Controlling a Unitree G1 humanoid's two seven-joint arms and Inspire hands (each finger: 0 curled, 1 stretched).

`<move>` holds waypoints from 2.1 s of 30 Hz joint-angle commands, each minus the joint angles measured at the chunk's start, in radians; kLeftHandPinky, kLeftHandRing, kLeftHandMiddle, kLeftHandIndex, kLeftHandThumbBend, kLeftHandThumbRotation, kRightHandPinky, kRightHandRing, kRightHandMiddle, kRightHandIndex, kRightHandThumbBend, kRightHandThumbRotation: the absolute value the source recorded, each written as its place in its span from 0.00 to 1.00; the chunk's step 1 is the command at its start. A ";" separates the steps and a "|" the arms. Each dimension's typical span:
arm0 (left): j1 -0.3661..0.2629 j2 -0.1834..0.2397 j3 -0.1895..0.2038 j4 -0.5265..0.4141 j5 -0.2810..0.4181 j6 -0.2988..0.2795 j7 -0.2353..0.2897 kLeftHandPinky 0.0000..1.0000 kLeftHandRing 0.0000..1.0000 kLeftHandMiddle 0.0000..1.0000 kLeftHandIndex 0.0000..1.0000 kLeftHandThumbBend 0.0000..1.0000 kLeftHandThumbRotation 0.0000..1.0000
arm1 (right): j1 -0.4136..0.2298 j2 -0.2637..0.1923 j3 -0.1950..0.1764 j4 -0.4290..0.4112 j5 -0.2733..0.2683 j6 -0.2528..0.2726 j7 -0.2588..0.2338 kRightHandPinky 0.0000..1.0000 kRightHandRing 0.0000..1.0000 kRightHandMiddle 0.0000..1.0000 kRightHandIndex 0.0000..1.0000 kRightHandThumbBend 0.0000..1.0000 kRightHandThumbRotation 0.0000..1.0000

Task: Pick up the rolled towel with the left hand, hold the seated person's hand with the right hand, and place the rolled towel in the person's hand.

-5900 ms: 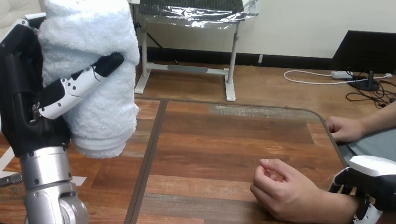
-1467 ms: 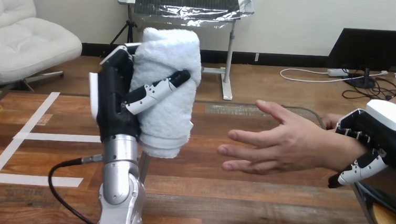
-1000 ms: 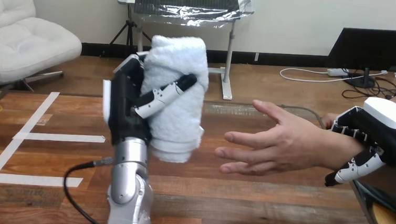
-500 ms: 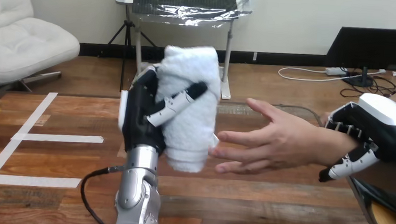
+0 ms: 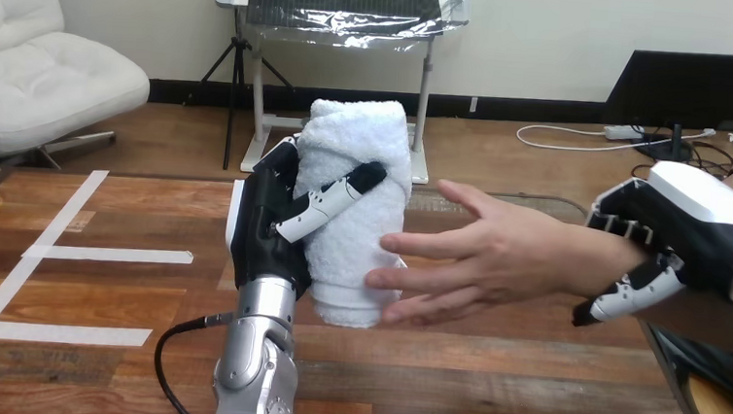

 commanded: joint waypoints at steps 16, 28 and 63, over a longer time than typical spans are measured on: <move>-0.160 -0.159 -0.059 -0.025 0.034 -0.020 0.032 0.30 0.36 0.41 0.43 0.69 0.00 | -0.073 0.081 0.034 -0.039 0.009 0.057 0.020 0.32 0.38 0.43 0.44 0.87 0.12; -0.169 -0.162 -0.079 -0.026 0.042 -0.020 0.060 0.31 0.37 0.43 0.44 0.70 0.00 | -0.078 0.093 0.047 -0.047 0.006 0.064 0.020 0.31 0.37 0.43 0.44 0.87 0.12; -0.181 -0.170 -0.080 -0.039 0.022 -0.015 0.055 0.34 0.39 0.43 0.43 0.72 0.00 | -0.104 0.139 0.074 -0.059 -0.015 0.075 0.024 0.32 0.38 0.44 0.44 0.87 0.16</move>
